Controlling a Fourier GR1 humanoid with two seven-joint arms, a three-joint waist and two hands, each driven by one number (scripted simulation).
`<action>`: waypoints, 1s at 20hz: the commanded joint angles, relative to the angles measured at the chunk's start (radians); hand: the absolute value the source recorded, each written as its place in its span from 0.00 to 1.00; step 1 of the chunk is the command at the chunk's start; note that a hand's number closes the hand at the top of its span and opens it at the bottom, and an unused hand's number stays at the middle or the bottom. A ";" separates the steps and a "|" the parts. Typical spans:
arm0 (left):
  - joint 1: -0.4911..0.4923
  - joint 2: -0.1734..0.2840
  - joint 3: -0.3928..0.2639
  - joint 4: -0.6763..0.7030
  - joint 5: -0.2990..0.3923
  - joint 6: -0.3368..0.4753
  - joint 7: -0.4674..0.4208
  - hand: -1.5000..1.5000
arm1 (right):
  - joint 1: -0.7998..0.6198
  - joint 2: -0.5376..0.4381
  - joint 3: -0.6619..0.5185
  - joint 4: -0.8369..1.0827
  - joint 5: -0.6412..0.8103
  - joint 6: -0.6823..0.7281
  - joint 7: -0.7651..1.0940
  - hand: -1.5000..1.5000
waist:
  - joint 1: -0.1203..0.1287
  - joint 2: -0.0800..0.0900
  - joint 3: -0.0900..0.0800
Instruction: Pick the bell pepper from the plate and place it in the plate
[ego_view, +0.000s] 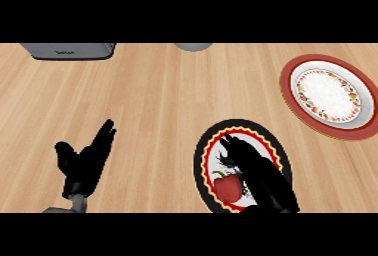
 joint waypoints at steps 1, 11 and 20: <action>-0.037 -0.048 -0.016 0.042 -0.043 0.044 0.070 0.50 | -0.022 0.029 -0.013 0.065 0.015 0.010 -0.032 0.00 | -0.002 0.006 -0.006; 0.041 -0.014 0.036 0.014 -0.022 -0.060 0.018 0.50 | -0.076 0.073 0.046 0.188 0.169 -0.027 -0.111 1.00 | 0.001 0.005 -0.006; 0.009 -0.066 0.023 0.035 -0.067 -0.013 0.042 0.50 | -0.060 0.130 0.001 0.164 0.309 -0.094 0.067 1.00 | -0.006 0.005 -0.006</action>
